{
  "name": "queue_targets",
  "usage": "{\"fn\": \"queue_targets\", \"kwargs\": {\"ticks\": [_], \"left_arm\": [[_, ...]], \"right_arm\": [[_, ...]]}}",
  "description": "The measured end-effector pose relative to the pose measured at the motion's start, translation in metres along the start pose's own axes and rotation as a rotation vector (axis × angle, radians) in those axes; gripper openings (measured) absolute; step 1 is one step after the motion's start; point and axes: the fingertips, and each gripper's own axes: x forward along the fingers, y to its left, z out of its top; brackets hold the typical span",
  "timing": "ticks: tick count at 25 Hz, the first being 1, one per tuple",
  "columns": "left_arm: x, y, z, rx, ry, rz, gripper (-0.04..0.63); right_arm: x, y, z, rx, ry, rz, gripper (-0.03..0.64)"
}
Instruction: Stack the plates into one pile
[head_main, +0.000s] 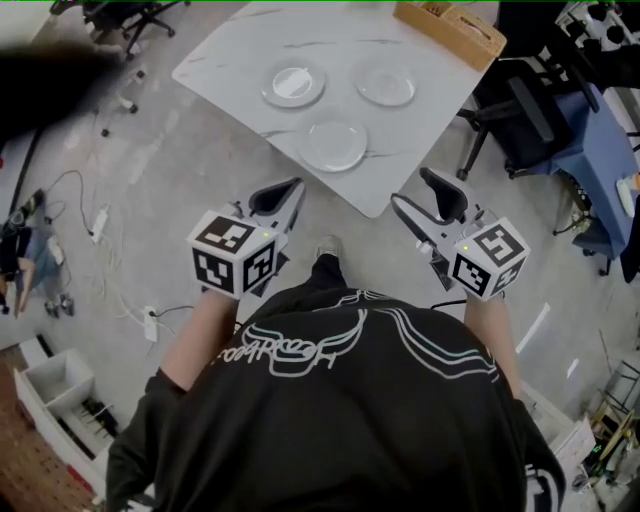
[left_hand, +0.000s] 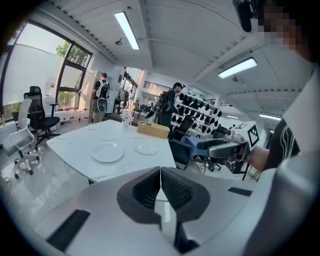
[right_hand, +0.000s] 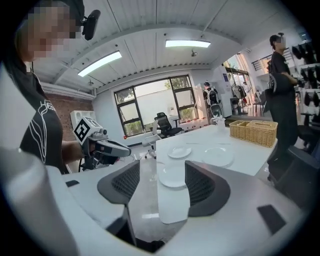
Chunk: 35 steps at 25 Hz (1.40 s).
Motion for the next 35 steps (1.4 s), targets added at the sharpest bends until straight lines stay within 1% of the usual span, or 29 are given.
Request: {"fn": "queue_targets", "kwargs": {"ticks": [5, 11, 16, 19, 24, 27, 29, 32, 35], "left_arm": [[0.042, 0.043, -0.001, -0.011, 0.061, -0.012, 0.025], [0.084, 0.081, -0.014, -0.020, 0.151, -0.026, 0.025], [0.111, 0.104, -0.038, 0.021, 0.250, -0.016, 0.025], [0.124, 0.115, -0.047, 0.054, 0.287, -0.012, 0.025], [0.136, 0.128, -0.061, 0.072, 0.338, -0.011, 0.025], [0.141, 0.131, -0.067, 0.071, 0.353, -0.013, 0.025], [0.143, 0.132, -0.066, 0.047, 0.346, -0.021, 0.025], [0.145, 0.134, -0.065, 0.016, 0.343, -0.026, 0.025], [0.145, 0.135, -0.066, 0.018, 0.341, -0.019, 0.025]], "right_arm": [[0.049, -0.037, -0.006, 0.035, 0.058, -0.013, 0.284], [0.091, -0.069, -0.027, 0.081, 0.145, -0.038, 0.284], [0.118, -0.082, -0.045, 0.122, 0.214, -0.035, 0.284], [0.130, -0.089, -0.055, 0.139, 0.241, -0.035, 0.284], [0.143, -0.093, -0.070, 0.169, 0.278, -0.029, 0.284], [0.148, -0.097, -0.072, 0.183, 0.280, -0.025, 0.284], [0.151, -0.102, -0.074, 0.201, 0.278, -0.028, 0.284], [0.156, -0.107, -0.078, 0.255, 0.277, -0.029, 0.283], [0.161, -0.106, -0.084, 0.322, 0.283, -0.012, 0.282]]}}
